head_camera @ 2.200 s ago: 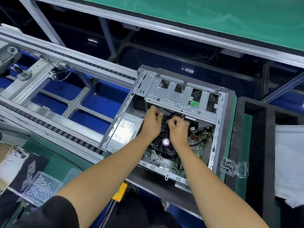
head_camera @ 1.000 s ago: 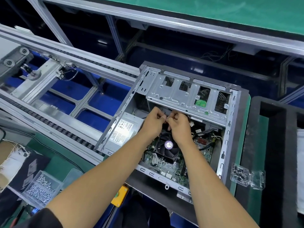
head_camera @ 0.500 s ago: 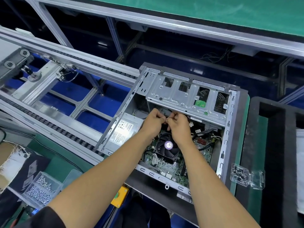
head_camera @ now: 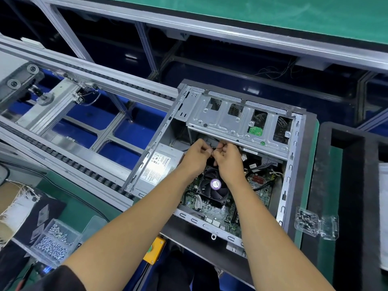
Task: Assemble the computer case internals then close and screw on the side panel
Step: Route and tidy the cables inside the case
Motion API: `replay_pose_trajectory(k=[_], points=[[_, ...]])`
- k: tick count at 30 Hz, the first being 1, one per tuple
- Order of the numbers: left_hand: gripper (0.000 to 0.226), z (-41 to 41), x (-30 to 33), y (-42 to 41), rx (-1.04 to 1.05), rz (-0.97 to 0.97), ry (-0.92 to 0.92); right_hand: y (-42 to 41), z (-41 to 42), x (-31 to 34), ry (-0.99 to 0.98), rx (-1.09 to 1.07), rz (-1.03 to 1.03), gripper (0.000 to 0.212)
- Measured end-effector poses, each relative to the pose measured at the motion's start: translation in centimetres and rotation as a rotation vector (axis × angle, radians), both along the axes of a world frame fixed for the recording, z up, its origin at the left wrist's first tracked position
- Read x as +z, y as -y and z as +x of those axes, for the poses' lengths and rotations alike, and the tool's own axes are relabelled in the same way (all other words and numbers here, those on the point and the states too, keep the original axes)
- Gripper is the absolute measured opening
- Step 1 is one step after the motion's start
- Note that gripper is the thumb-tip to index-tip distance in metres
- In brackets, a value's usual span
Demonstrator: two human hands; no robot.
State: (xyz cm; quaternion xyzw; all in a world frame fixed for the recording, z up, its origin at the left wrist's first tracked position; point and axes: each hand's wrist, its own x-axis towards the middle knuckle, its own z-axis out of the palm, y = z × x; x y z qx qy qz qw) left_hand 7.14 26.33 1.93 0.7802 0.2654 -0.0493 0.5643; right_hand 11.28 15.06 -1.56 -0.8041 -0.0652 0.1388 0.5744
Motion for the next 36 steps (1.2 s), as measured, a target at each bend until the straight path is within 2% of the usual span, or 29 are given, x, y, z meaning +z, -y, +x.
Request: replay_pose_trajectory(k=[11,21,30,36], points=[[0.011,0.13,0.29,0.23,-0.031,0.127,0.03,-0.07,-0.03,0.16,0.026,0.033,-0.011,0.027],[0.014,0.15,0.47,0.32,0.003,0.039,0.032,0.16,-0.14,0.5,-0.031,0.014,0.058,0.025],[0.012,0.15,0.06,0.23,-0.006,0.074,0.024,0.15,-0.11,0.55,-0.051,-0.015,0.023,0.009],[0.012,0.29,-0.05,0.17,-0.003,0.075,0.004,0.15,-0.13,0.69,-0.048,-0.013,0.017,0.009]])
